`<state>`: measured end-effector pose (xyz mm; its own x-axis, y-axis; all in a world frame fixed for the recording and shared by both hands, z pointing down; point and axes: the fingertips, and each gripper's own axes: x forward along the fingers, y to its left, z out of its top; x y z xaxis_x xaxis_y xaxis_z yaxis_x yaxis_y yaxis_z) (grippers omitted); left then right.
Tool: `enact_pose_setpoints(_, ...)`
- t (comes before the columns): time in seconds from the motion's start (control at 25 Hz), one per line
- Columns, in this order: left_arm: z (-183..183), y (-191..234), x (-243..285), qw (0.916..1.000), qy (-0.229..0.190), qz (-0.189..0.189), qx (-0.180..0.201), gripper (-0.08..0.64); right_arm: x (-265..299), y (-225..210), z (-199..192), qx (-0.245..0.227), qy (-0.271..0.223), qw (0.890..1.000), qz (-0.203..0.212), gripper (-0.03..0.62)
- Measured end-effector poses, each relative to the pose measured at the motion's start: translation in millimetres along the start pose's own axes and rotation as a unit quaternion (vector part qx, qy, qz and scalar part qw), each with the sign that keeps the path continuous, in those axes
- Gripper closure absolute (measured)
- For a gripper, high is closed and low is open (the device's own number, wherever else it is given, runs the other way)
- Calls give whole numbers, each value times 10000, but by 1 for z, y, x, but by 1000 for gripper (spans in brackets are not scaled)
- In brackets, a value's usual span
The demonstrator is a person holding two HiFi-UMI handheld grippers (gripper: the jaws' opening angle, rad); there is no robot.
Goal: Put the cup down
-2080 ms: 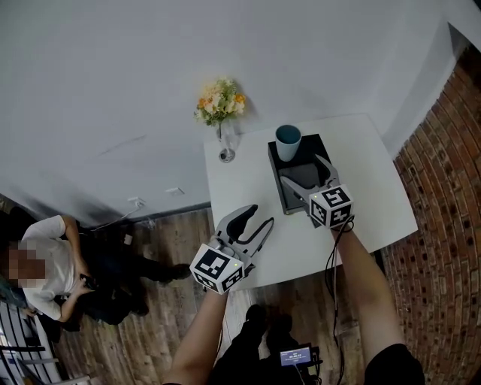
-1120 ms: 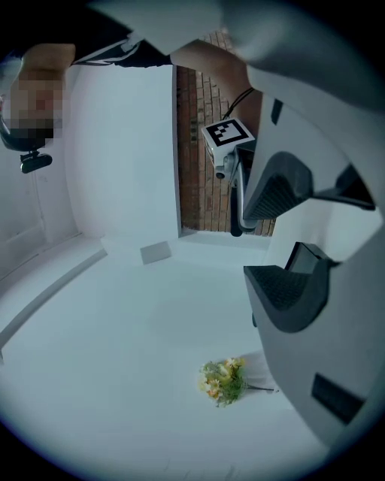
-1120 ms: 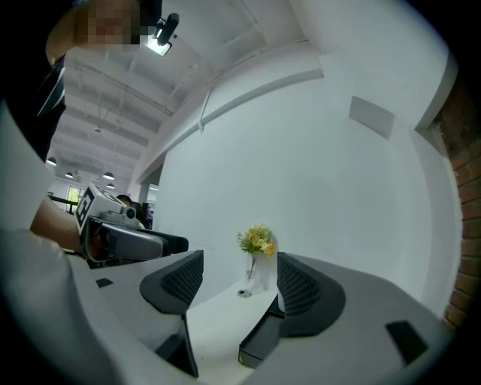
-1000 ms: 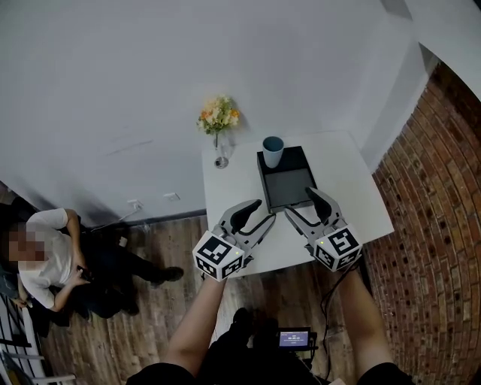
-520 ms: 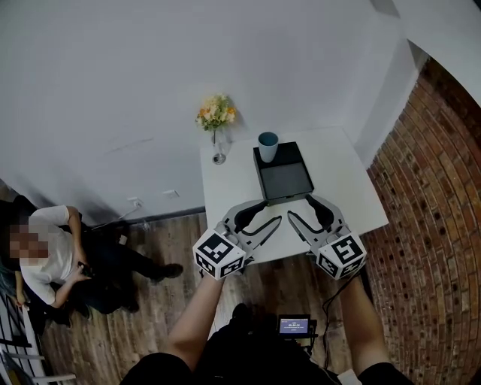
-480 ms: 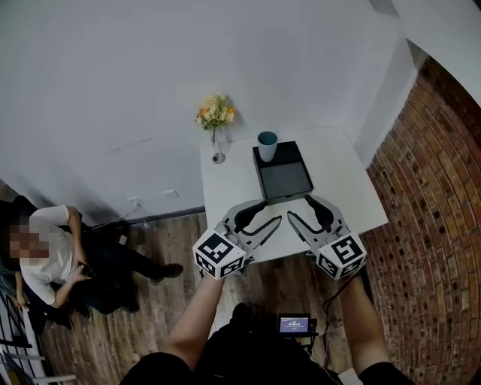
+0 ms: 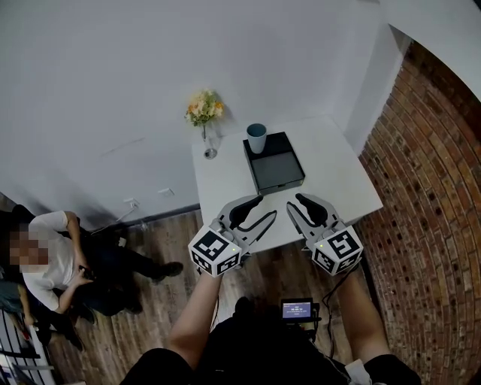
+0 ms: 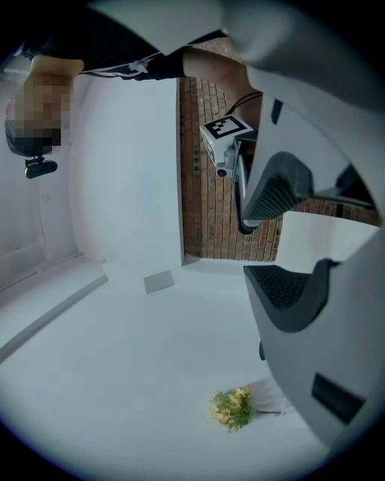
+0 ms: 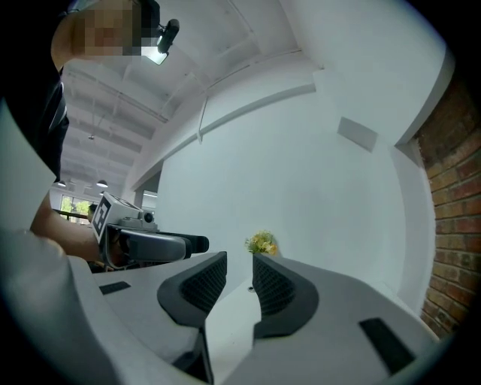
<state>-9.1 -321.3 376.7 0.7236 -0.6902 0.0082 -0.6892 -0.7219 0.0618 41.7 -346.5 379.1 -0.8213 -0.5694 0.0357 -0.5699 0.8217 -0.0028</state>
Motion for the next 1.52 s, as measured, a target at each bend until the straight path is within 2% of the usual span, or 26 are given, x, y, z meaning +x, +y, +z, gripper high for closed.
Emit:
enact_pose_setpoints(0.12,-1,-4,1,10000,8,-28,5,376,-3,-3,3,18,-50,9999,-107,534)
enact_pose_setpoints(0.24,-2,-6,2,10000,7,-43,5,376,-4,-5,6,40,-87,9999,-134,566)
enact_pose_setpoints(1.52,-11,-15,-10,9999,58,51,-68,376,-6,8,0,-25,61,9998,-165,580)
